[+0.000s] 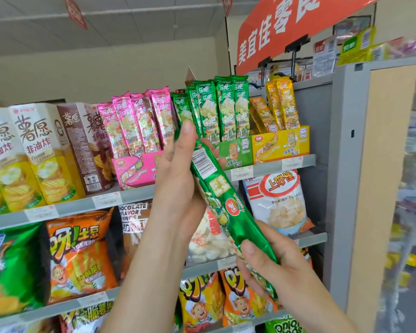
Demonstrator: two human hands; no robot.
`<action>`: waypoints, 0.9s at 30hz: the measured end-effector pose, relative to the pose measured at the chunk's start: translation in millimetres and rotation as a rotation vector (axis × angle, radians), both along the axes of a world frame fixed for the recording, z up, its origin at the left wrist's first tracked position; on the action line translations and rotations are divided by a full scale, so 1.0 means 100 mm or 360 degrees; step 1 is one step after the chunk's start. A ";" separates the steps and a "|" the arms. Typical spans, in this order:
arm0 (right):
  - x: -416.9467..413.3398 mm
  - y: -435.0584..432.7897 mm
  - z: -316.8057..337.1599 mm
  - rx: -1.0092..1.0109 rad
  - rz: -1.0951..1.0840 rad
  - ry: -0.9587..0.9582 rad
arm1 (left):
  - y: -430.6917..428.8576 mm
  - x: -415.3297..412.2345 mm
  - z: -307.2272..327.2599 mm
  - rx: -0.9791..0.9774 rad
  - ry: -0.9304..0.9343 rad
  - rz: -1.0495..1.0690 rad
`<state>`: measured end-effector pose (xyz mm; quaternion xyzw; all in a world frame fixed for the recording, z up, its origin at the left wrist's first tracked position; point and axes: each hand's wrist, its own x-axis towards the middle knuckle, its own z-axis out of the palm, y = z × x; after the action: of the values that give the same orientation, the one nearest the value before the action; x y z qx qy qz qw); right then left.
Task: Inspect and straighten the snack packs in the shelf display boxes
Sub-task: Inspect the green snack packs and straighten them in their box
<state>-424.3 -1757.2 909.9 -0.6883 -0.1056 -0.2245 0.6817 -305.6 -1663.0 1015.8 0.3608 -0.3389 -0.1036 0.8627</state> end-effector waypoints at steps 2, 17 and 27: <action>0.00 0.03 0.00 -0.0065 -0.0143 -0.0026 | -0.01 0.01 -0.02 0.0025 0.0013 0.0045; 0.06 0.09 -0.07 -0.0138 -0.0517 -0.0219 | -0.04 -0.19 -0.47 0.0405 -0.0128 0.0153; 0.05 0.02 -0.01 0.0113 0.0020 0.0101 | 0.05 -0.12 -0.54 0.0350 -0.0197 -0.0071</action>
<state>-419.7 -1755.5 908.8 -0.6699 -0.0802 -0.2020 0.7100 -317.3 -1658.0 961.8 0.4513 -0.3860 -0.1367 0.7929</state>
